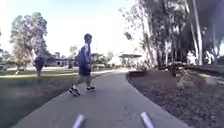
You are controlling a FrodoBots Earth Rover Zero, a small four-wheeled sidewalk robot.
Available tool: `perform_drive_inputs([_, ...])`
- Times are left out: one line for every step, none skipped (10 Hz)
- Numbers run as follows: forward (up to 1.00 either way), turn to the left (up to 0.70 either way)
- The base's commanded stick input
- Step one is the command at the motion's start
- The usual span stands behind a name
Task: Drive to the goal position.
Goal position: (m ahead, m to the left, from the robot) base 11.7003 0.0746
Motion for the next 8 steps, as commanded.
perform_drive_inputs([0.98, 0.36])
perform_drive_inputs([0.98, 0.27])
perform_drive_inputs([0.98, 0.17])
perform_drive_inputs([0.98, 0.08])
perform_drive_inputs([0.98, 0.0])
perform_drive_inputs([0.98, 0.0])
perform_drive_inputs([0.98, 0.0])
perform_drive_inputs([0.98, 0.0])
